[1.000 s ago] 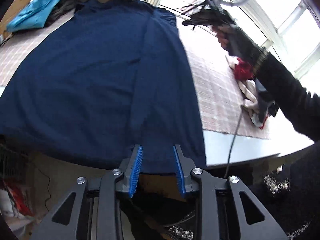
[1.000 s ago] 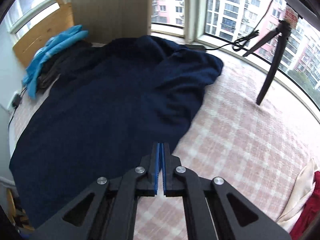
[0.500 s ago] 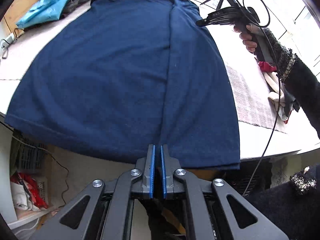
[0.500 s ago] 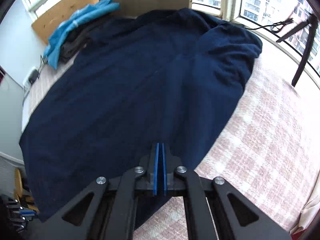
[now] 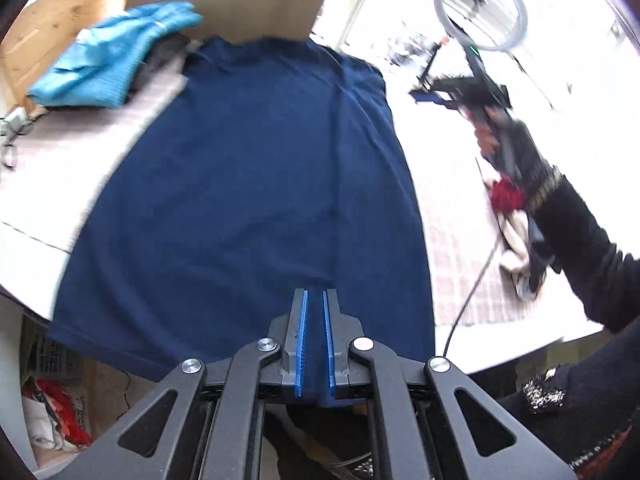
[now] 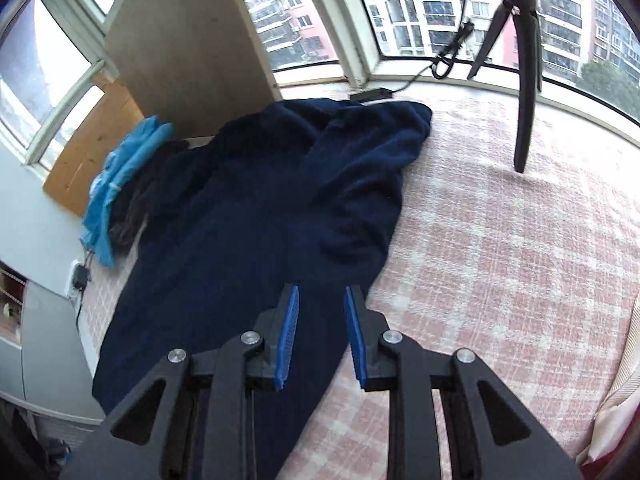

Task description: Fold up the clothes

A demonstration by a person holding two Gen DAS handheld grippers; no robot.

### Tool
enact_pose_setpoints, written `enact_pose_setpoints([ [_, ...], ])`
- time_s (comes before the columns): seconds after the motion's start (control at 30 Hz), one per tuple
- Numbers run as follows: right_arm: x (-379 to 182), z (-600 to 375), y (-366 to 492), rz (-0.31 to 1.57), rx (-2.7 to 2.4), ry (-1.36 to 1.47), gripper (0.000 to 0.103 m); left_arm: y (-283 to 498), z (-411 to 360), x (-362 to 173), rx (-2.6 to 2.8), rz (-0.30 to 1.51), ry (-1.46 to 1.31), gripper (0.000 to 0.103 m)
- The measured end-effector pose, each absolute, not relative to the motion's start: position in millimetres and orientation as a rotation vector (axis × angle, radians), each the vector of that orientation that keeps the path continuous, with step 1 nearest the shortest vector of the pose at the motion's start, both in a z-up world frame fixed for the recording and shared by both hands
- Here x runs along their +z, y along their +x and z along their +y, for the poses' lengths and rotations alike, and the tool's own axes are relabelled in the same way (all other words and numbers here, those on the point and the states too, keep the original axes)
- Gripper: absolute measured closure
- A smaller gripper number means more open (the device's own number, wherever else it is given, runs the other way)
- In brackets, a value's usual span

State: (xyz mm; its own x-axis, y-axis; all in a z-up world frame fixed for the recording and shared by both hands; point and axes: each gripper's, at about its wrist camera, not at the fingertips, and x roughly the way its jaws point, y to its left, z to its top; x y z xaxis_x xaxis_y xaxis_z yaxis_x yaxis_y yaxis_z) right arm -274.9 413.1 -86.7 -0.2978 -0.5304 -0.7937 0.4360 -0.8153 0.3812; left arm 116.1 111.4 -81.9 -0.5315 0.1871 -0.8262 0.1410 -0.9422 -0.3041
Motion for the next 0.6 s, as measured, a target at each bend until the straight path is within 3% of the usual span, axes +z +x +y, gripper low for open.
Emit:
enact_pose_setpoints([
  [0.1,-44,406,-254,-0.100,-2.106,1.280,0.079,133,53,-64,2.787,-0.564,-1.535,0.081],
  [0.23,13,377,-233,0.013,-2.137,1.182,0.062,144,-12,-65,2.833,-0.589,-1.602,0.081],
  [0.43,31,277,-213,0.197,-2.173,1.142,0.062,96,-64,-86,2.741,-0.495,-1.549,0.081],
  [0.5,15,246,-210,0.173,-2.172,1.201,0.066,64,-71,-93,2.679,-0.430,-1.510,0.081],
  [0.57,-3,224,-208,0.149,-2.170,1.280,0.083,32,-74,-98,2.622,-0.365,-1.486,0.081],
  [0.6,-11,214,-207,0.138,-2.168,1.320,0.084,16,-75,-99,2.597,-0.338,-1.479,0.081],
])
